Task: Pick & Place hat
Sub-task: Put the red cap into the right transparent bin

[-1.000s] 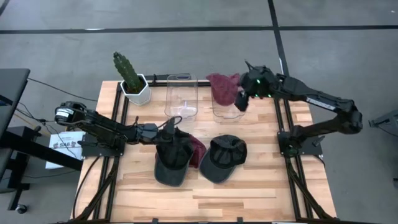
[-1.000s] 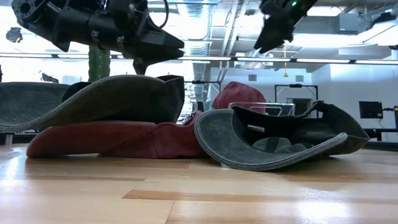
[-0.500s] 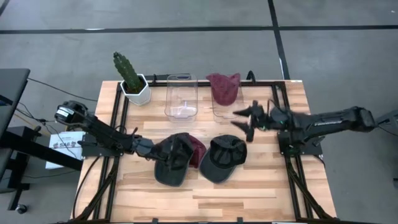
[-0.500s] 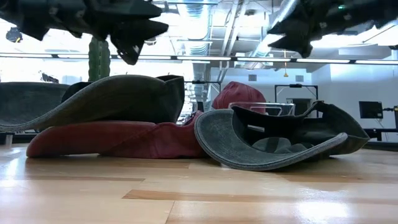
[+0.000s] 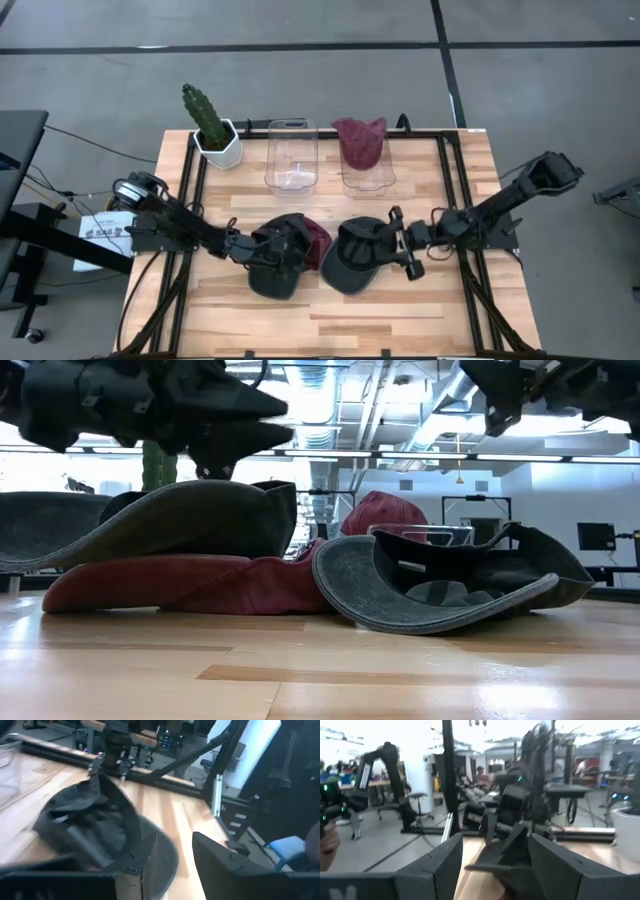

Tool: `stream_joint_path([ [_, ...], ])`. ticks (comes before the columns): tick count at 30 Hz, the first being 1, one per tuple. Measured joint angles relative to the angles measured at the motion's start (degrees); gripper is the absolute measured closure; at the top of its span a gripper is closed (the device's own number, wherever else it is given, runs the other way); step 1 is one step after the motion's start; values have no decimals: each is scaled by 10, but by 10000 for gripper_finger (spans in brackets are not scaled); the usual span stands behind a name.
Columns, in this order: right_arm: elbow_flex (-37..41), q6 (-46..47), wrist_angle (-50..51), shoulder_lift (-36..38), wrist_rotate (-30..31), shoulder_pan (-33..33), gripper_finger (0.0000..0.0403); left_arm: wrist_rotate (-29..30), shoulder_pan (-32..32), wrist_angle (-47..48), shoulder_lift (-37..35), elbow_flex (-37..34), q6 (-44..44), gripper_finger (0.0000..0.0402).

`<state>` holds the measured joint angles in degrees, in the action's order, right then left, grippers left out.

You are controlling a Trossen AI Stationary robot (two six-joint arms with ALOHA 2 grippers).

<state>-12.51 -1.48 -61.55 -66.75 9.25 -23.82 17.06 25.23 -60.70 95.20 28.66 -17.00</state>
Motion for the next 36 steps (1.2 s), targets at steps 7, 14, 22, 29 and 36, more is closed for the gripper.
stream_joint_path([
  [7, -67, 30, 34, -119, 15, -18, 184, -46, 19, 1, 14, 54, 3, 279],
  [14, -189, 43, 211, -212, 14, -12, 184, -132, 65, 1, -7, 90, 32, 279],
  [22, -385, 40, 520, -294, 12, -5, 184, -134, 152, 4, -43, 91, 107, 279],
  [29, -509, -7, 580, -375, 13, -5, 185, -121, 190, 16, -44, 91, 138, 279],
  [36, -595, -19, 654, -474, 27, 4, 185, -65, 194, 23, -44, 91, 136, 279],
])
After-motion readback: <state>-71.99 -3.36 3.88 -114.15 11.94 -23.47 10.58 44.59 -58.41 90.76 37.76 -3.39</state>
